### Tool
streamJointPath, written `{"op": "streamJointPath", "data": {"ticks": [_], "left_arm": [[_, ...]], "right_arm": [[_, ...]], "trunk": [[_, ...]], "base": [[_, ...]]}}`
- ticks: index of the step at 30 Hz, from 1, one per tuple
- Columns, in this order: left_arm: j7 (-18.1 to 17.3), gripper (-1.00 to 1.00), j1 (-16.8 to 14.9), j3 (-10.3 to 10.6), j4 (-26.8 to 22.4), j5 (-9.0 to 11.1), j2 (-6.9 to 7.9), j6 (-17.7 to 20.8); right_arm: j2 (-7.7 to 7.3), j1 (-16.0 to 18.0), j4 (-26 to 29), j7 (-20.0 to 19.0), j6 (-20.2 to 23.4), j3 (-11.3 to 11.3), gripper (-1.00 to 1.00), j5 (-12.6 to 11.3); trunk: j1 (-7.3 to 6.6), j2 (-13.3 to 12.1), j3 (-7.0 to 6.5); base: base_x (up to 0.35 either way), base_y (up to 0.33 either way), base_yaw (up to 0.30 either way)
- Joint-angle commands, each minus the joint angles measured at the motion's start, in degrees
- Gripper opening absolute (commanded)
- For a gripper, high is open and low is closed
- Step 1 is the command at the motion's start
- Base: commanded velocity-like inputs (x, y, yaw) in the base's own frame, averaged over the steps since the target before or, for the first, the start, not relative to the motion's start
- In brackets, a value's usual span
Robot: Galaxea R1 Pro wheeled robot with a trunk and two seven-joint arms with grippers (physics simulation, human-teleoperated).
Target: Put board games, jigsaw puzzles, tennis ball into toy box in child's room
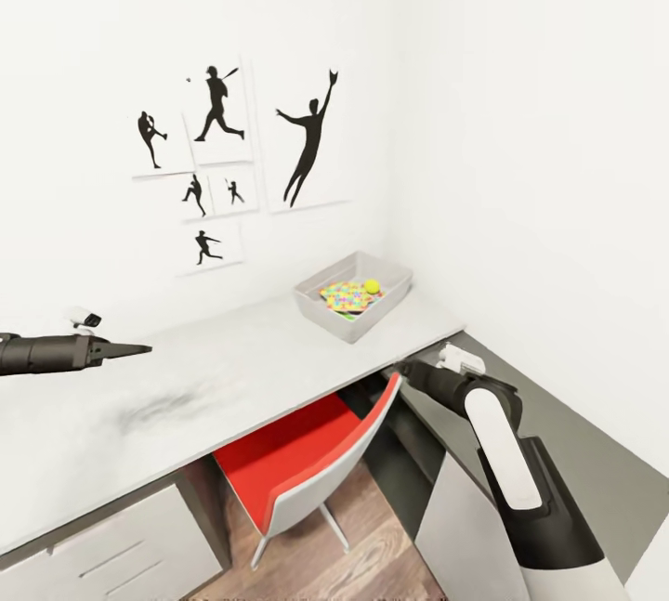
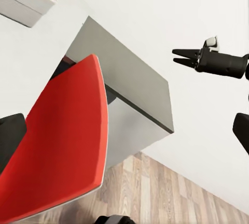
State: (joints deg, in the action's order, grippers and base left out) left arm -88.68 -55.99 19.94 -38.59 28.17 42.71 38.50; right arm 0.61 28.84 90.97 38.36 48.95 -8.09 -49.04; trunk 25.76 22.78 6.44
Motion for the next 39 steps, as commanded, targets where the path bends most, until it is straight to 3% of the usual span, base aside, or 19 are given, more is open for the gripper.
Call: {"op": "streamJointPath", "data": {"ticks": [1,17,26,39], "left_arm": [[-0.2,1.00,-0.1,0.4,0.1,0.3,0.11,0.5],[-0.3,1.00,0.2,0.5,0.3,0.4,0.30,0.0],[-0.3,1.00,0.3,0.4,0.3,0.5,0.52,0.0],[-0.3,1.00,0.4,0.5,0.3,0.5,0.47,0.0]], "right_arm": [[0.01,0.0,0.1,0.6,0.1,0.0,1.00,-0.5],[0.01,-0.2,-0.2,0.6,0.1,0.1,1.00,-0.6],[0.01,-0.3,-0.2,0.6,0.1,0.1,1.00,-0.6],[0.01,-0.3,-0.3,0.6,-0.7,0.2,1.00,-0.6]], "trunk": [[0.03,0.1,0.11],[0.03,0.1,-0.65],[0.03,0.1,-1.11],[0.03,0.1,-1.22]], "base": [[-0.203,0.000,-0.134],[-0.303,-0.011,-0.238],[-0.238,0.168,-0.248],[-0.110,0.203,-0.033]]}}
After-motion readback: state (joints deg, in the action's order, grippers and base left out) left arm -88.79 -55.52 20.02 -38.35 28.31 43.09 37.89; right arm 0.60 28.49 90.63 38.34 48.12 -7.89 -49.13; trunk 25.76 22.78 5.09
